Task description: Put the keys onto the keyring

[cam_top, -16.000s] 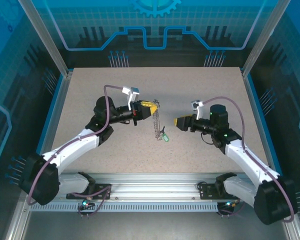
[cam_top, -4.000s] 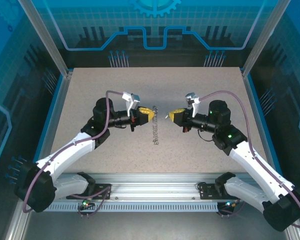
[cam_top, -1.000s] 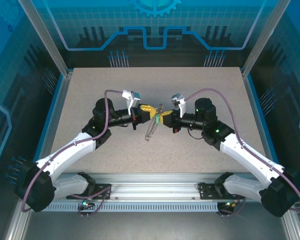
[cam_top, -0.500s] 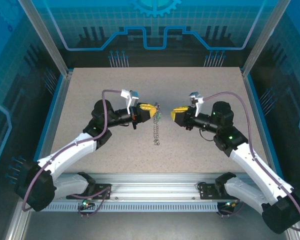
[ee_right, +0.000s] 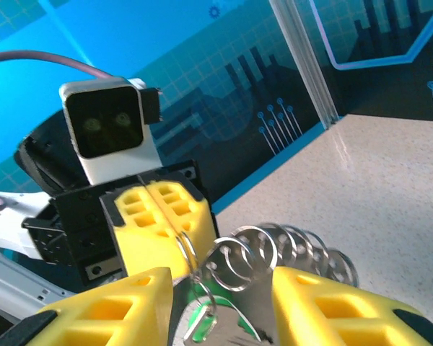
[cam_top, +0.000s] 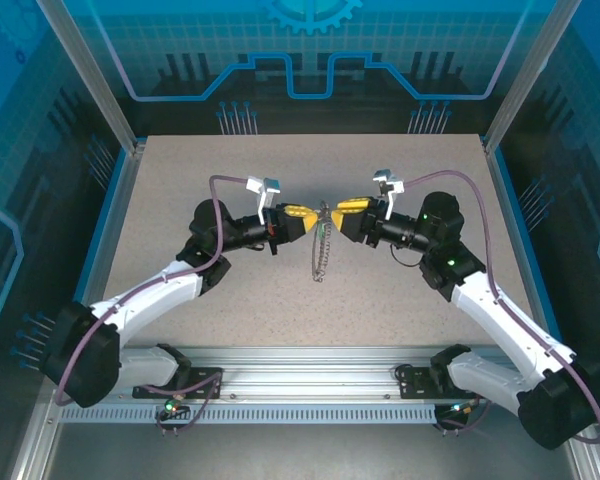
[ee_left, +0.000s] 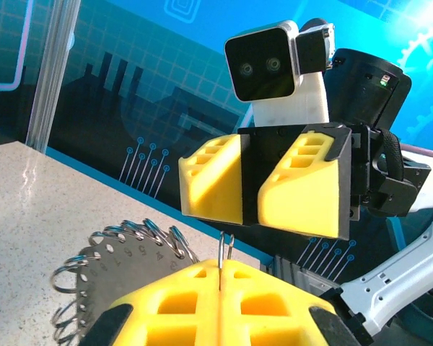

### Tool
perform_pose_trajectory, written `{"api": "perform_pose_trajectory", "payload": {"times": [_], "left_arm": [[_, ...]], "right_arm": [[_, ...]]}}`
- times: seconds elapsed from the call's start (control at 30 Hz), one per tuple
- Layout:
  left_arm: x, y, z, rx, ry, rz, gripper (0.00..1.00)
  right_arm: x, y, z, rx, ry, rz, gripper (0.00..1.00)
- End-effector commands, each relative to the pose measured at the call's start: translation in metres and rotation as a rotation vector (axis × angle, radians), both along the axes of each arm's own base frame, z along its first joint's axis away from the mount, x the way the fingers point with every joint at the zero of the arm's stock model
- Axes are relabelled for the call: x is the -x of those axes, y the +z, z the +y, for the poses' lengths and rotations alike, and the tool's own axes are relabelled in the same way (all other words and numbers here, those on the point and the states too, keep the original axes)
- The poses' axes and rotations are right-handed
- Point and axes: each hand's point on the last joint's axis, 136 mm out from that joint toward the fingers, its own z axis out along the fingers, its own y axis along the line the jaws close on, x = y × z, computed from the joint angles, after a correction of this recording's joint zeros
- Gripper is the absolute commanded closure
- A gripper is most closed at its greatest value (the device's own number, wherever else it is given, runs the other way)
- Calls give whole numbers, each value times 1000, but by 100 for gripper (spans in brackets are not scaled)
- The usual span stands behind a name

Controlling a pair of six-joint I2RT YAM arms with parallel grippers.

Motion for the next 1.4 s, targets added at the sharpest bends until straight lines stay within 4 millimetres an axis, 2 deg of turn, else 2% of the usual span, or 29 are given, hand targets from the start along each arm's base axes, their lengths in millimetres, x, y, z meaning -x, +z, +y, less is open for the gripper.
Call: {"api": "perform_pose_trajectory", "payload": {"times": [0.0, 0.33, 0.57, 0.8, 1.0, 1.1, 1.27, 1.3, 1.37], "left_arm": [[7, 15, -1, 53, -30, -43, 100], [5, 18, -3, 87, -40, -31, 100], [5, 18, -3, 92, -41, -29, 100], [4, 15, -4, 89, -44, -22, 100], [3, 13, -5, 87, -50, -10, 100], [3, 11, -6, 81, -56, -1, 100], [3, 7, -6, 61, -58, 8, 100], [3, 6, -6, 54, -52, 7, 96], [3, 7, -4, 46, -39, -1, 82]], "right_arm": [[10, 27, 9, -58, 68, -80, 57], [10, 17, 26, -47, 109, -62, 59], [7, 12, 29, -44, 109, -51, 74], [6, 15, 28, -49, 103, -58, 89], [5, 19, 28, -58, 95, -65, 94], [4, 21, 29, -61, 95, -70, 100], [2, 20, 28, -56, 90, -67, 100], [1, 19, 26, -53, 87, -67, 100], [0, 17, 25, -39, 83, -64, 100]]}}
